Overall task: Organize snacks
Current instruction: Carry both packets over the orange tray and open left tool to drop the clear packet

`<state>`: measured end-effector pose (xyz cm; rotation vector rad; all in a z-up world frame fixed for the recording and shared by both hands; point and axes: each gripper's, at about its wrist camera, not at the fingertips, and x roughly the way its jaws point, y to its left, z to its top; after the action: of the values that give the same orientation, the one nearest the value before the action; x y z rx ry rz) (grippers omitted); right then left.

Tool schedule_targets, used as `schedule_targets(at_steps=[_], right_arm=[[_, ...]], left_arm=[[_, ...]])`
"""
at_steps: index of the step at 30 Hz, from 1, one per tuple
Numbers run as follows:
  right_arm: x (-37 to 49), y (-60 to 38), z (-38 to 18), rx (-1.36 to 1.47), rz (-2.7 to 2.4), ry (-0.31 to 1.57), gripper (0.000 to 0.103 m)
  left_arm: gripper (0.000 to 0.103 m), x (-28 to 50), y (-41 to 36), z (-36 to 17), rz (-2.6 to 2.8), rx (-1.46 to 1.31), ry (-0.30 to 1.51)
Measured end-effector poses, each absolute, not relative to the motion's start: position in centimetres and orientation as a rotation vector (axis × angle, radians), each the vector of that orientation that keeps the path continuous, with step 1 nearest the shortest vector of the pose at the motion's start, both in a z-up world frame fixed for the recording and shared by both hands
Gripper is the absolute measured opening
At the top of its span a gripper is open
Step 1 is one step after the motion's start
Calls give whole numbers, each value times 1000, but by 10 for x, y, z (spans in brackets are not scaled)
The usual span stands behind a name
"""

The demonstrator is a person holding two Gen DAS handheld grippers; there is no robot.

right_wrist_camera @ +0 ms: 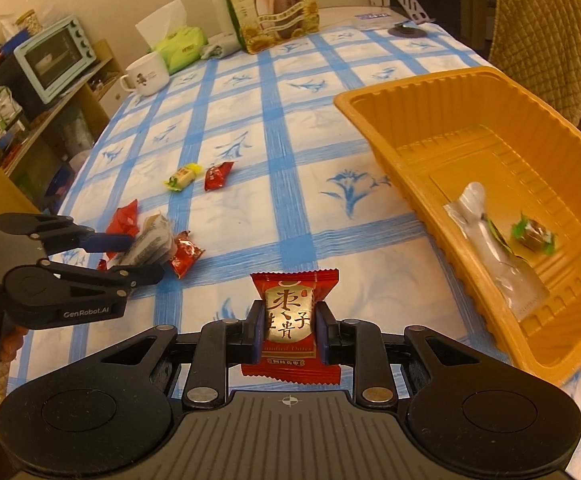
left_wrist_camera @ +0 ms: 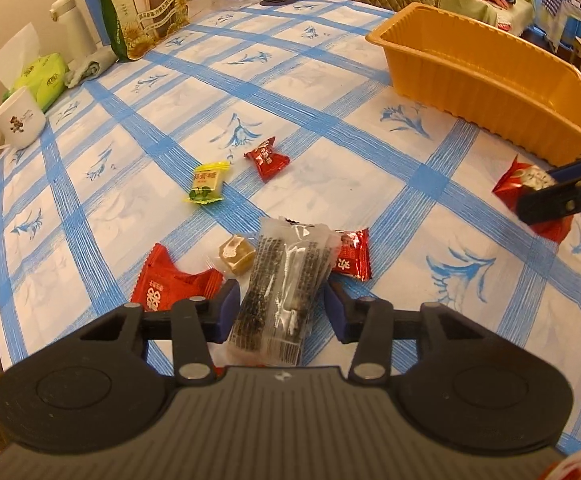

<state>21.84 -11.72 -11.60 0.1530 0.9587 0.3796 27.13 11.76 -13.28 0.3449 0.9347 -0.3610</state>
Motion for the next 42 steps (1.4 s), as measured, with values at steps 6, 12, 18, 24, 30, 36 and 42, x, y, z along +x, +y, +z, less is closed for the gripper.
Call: schedule_targets(at_steps=[6, 12, 18, 24, 30, 36, 42], right_arm=[[215, -121, -112, 161, 383, 949, 26], [213, -120, -106, 162, 411, 932, 26], [209, -122, -99, 163, 440, 919, 26], [201, -132, -90, 168, 466, 908, 26], [192, -152, -76, 170, 485, 881, 26], [185, -187, -66, 183, 478, 860, 26], [185, -231, -60, 192, 455, 841, 26]], left_arm=[[32, 269, 118, -126, -359, 339, 918], [32, 258, 119, -110, -339, 301, 900], [32, 239, 117, -87, -317, 219, 895], [32, 218, 104, -66, -292, 157, 881], [31, 205, 78, -47, -288, 125, 856], [31, 200, 33, -34, -325, 117, 829], [31, 206, -22, -26, -364, 116, 810]])
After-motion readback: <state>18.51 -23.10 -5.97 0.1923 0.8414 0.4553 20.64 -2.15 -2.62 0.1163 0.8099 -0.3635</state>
